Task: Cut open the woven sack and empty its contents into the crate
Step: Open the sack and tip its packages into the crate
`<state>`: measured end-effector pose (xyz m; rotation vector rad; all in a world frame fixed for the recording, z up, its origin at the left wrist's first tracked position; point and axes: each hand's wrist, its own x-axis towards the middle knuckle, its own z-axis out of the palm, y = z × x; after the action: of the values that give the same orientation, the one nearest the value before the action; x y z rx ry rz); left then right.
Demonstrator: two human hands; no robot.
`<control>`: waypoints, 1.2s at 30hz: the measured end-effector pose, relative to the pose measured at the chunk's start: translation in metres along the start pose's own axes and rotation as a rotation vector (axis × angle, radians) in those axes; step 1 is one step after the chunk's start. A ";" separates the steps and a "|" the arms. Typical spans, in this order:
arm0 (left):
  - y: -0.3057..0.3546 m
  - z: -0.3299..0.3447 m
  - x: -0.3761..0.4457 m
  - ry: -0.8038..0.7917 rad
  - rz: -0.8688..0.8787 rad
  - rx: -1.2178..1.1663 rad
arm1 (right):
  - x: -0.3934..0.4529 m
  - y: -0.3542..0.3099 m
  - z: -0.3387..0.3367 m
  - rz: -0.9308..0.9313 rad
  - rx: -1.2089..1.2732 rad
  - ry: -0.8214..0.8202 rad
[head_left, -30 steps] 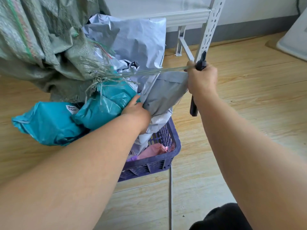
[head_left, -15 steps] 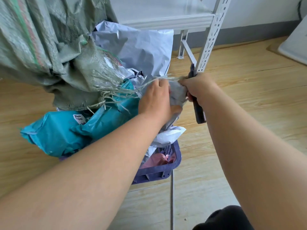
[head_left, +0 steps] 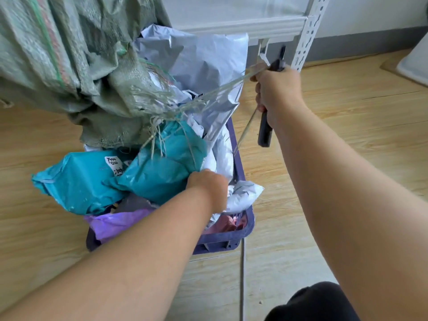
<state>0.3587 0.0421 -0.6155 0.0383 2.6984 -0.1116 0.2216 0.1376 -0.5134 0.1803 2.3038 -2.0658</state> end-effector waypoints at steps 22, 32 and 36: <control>0.031 0.037 -0.072 0.250 -0.182 -0.270 | -0.007 0.086 0.020 0.229 -0.437 -0.160; 0.022 0.099 -0.060 0.385 -0.124 -0.111 | -0.013 0.115 0.039 0.202 -0.875 -0.262; -0.038 0.102 -0.073 0.276 -0.124 0.081 | -0.030 0.111 0.062 0.197 -0.909 -0.355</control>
<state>0.4662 -0.0056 -0.6738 -0.0967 2.9699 -0.2713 0.2609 0.0864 -0.6264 -0.0032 2.5666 -0.7399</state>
